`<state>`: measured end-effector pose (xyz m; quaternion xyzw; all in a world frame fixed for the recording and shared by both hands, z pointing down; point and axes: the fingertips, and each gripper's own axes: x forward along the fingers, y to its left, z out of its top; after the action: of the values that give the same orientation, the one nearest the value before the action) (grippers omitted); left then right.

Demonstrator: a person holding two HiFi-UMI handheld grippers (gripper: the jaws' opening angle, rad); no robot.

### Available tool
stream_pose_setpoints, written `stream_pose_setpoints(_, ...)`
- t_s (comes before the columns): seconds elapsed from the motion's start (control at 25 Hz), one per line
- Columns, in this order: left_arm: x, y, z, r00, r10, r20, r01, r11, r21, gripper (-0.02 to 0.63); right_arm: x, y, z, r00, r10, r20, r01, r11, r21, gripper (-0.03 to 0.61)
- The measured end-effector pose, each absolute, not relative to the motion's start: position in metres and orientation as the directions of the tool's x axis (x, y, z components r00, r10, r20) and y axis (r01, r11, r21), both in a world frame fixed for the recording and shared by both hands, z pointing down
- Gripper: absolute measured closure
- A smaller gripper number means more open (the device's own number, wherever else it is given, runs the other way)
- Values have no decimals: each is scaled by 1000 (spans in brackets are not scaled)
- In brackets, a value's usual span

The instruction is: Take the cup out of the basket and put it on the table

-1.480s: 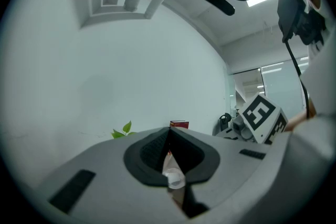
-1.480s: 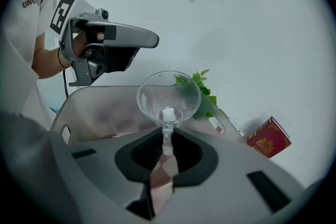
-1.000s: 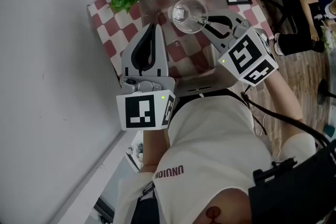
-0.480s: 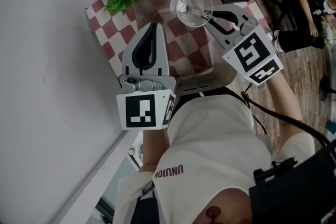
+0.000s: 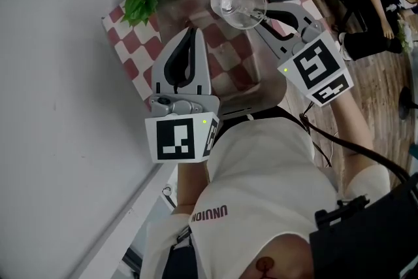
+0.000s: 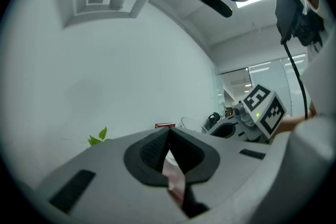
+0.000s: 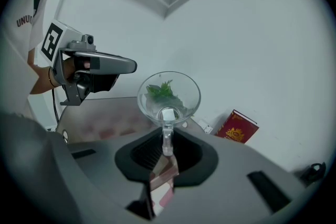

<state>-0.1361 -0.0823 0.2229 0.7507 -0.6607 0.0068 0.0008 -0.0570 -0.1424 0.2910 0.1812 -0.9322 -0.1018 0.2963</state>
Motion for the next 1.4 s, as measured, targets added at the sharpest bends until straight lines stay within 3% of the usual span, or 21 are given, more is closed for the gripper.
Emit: stream_pose_setpoints(1.4, -65, -121, 226, 246, -968, 42, -967, -248, -56, 603, 35, -190, 307, -679, -541, 496, -484, 838, 251, 520)
